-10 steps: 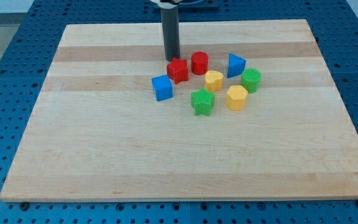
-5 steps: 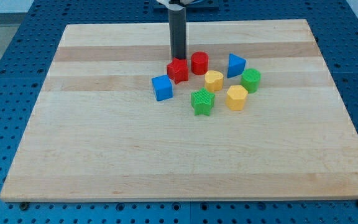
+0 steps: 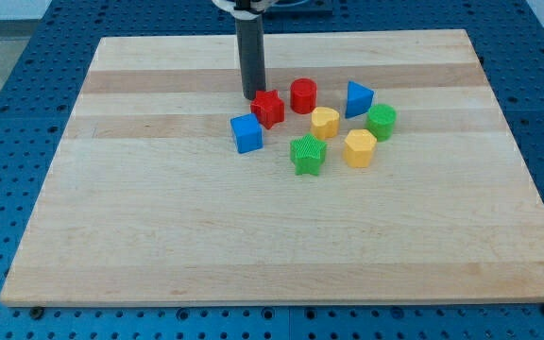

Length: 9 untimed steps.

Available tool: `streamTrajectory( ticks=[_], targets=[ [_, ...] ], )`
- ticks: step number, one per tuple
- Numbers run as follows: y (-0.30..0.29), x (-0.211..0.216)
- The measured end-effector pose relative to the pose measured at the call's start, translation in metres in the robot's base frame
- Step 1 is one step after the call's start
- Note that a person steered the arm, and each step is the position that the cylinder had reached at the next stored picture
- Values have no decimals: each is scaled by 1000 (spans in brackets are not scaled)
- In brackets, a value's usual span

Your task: Slide the red star and blue cube slightly to the right side of the board

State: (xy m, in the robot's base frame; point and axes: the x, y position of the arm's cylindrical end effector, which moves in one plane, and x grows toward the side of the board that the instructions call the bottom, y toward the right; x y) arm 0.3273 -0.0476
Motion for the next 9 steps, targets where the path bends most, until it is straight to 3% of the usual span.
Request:
streamTrajectory(
  ticks=[3,7,9],
  targets=[
    [-40,18],
    [-40,67],
    [-27,72]
  ],
)
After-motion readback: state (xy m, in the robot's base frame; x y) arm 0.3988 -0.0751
